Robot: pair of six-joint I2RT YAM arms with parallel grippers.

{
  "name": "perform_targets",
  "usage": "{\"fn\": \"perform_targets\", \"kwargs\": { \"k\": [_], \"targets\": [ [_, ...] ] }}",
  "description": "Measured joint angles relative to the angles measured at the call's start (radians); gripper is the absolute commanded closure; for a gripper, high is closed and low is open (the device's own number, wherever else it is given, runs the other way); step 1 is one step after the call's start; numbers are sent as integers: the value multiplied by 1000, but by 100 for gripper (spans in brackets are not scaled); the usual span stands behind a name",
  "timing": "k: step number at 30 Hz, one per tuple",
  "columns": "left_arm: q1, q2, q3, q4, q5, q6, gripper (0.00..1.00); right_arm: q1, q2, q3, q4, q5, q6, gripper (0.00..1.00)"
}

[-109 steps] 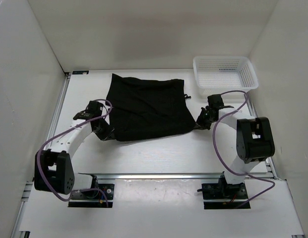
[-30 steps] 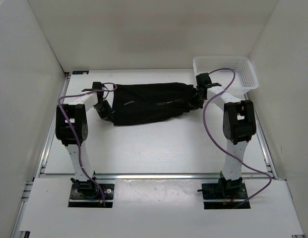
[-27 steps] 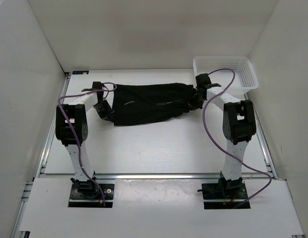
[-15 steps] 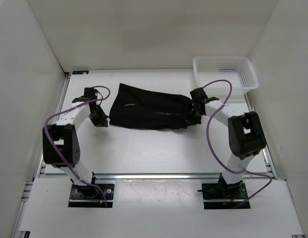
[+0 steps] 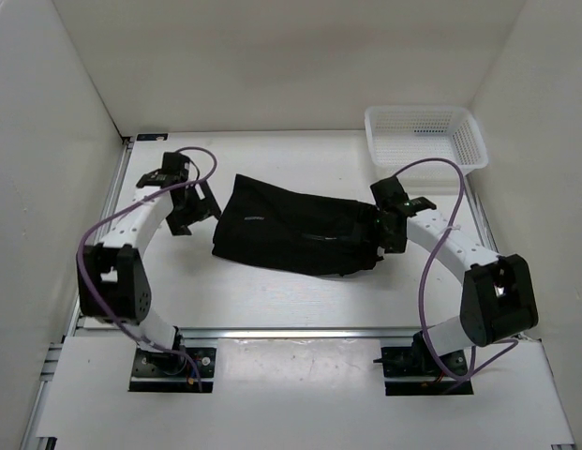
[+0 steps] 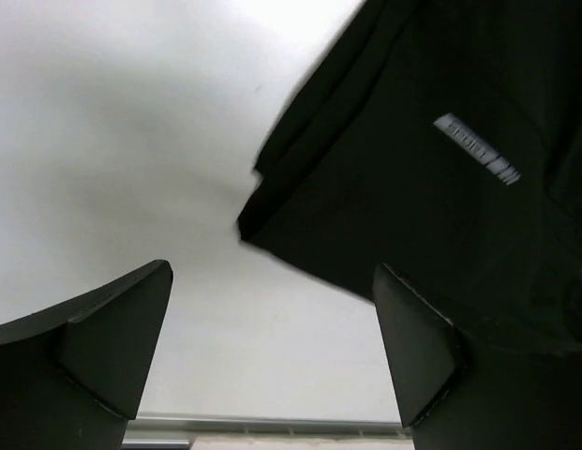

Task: Fold and stack the shorts
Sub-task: Fold the shorts

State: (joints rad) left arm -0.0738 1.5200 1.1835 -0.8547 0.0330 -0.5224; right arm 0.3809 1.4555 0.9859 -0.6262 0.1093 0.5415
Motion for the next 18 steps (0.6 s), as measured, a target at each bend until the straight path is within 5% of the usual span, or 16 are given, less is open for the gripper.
{"fn": "perform_targets", "kwargs": {
  "k": [15,18],
  "targets": [
    [-76,495,256,3,-34,167,3,-7,-133,78,-114,68,-3,0],
    [-94,506,273,2,-19,181,27,-23,-154,80,-133,76,-4,0]
  ]
}}
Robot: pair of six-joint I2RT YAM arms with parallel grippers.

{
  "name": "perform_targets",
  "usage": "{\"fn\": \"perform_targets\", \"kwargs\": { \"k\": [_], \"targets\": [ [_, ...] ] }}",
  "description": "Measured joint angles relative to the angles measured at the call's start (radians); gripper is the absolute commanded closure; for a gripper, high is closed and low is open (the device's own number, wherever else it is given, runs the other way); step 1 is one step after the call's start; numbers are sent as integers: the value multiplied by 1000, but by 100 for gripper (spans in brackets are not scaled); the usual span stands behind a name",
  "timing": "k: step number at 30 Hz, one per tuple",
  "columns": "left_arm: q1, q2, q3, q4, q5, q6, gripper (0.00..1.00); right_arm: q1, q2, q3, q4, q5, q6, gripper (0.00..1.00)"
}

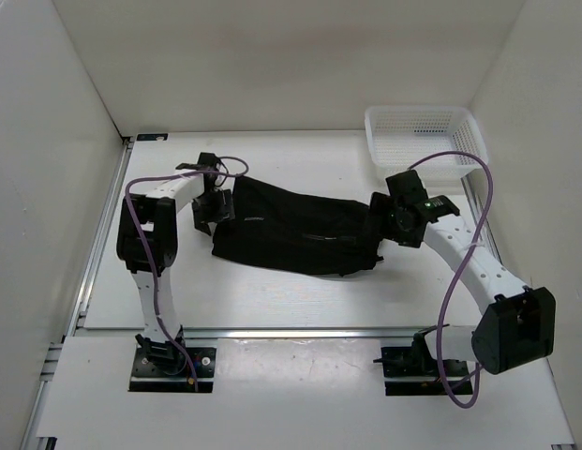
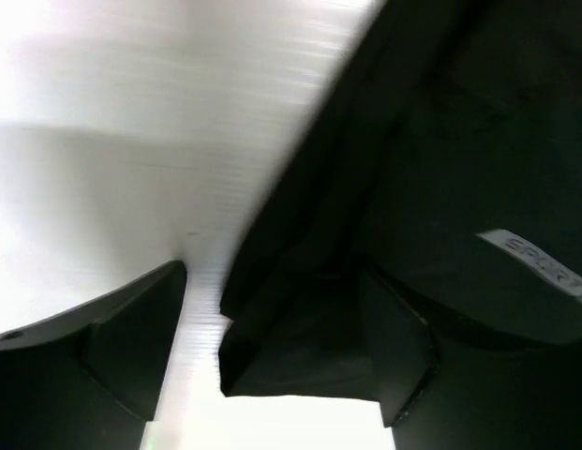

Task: Fold and stack the shorts
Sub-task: Fold the shorts

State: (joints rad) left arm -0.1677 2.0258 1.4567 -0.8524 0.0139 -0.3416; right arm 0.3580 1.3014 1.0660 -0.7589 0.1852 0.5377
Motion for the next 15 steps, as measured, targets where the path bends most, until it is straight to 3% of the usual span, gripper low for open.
{"fn": "perform_targets", "kwargs": {
  "k": [1,2,3,10,15],
  "targets": [
    [-8,3,3,1,6,3,42,-6,-4,0,-4,1,0,0],
    [-14,6,6,2,15,2,79,-10,-4,0,-6,4,0,0],
    [-20,10,9,4,24,1,90,-13,-4,0,-6,5,-2,0],
    [-17,6,3,18,24,-23,90,-18,-4,1,-10,11,-7,0],
    [79,-89,-43,10,-42,-51,90,-18,-4,1,-11,18,-17,0]
  ]
}}
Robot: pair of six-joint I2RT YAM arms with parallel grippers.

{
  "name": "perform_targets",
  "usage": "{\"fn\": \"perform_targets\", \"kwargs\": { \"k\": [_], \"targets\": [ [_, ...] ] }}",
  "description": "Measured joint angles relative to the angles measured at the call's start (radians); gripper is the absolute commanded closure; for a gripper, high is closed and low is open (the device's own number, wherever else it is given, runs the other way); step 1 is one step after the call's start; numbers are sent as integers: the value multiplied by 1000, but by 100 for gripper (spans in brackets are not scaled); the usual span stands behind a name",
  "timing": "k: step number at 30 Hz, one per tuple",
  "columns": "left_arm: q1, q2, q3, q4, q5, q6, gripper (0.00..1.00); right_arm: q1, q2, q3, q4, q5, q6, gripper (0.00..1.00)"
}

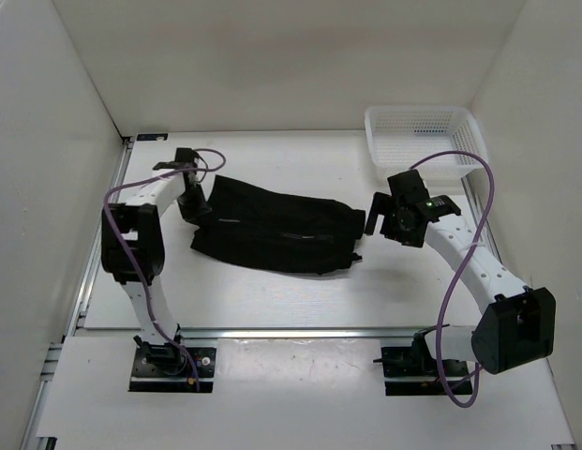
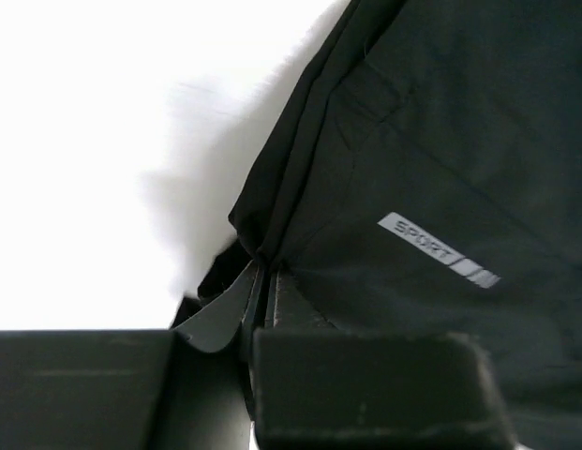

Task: Fold and stack the shorts
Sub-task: Fold the shorts

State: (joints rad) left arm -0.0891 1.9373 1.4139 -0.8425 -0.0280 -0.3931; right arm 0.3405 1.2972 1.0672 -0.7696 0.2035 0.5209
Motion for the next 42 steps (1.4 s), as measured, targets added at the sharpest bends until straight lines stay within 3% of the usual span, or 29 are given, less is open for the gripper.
{"fn": "perform_targets", "kwargs": {
  "k": [4,10,18,26,27,30,31,32,37,42],
  "targets": [
    [48,-105,27,-40,-94,14,90,0,0,0,0,0,-5,0],
    [-43,-153,185,-113,-159,49,90,0,23,0,3,-26,-8,0],
    [-274,-139,412,-221,-171,83,90,0,45,0,14,-55,-5,0],
    [-622,23,671,-283,-166,70,90,-2,45,-5,17,-60,-5,0],
    [-663,44,675,-284,-164,64,86,-4,45,-9,19,-60,-5,0],
    [-779,147,700,-311,-137,39,38,-6,44,-28,21,-60,-5,0],
    [-808,198,731,-335,-132,23,10,-6,44,-33,19,-60,-5,0],
    [-826,241,750,-348,-130,19,1,-6,44,-36,20,-60,-5,0],
    [-815,311,743,-436,-148,-40,0,-13,44,-43,20,-60,-5,0],
    [-672,127,624,-393,-107,-69,1,-12,43,-43,24,-59,-5,2]
  ]
}}
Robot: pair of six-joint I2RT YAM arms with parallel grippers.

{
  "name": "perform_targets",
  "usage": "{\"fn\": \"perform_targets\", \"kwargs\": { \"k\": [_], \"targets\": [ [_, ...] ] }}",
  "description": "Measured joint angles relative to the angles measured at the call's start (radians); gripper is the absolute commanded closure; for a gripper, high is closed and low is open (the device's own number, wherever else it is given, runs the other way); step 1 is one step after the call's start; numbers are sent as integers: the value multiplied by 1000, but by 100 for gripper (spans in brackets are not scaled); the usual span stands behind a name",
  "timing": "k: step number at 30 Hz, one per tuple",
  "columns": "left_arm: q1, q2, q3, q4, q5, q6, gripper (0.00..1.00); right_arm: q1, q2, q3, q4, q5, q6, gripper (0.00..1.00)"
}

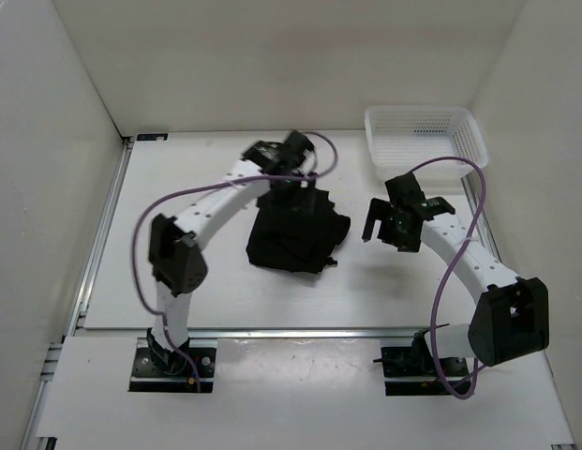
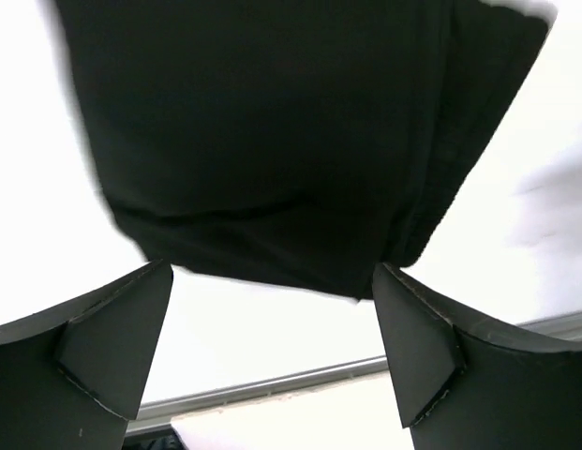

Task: Fold and stack the shorts
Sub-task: Fold the shorts

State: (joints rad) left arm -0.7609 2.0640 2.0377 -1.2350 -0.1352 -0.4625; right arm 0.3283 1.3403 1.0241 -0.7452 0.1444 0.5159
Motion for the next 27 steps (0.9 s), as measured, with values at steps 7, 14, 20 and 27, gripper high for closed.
{"fn": "perform_targets", "kwargs": {
  "k": [7,14,20,27],
  "targets": [
    [198,-345,-206,130,93,-33,19,10,2,23,10,-5,-14,40],
    [210,-336,-335,191,171,-37,79,69,197,274,31,-101,-61,68],
    [206,-329,-442,198,172,-48,78,208,278,354,40,-175,-76,42],
    [307,-429,-524,200,149,-59,75,413,285,352,37,-201,-47,31]
  ]
}}
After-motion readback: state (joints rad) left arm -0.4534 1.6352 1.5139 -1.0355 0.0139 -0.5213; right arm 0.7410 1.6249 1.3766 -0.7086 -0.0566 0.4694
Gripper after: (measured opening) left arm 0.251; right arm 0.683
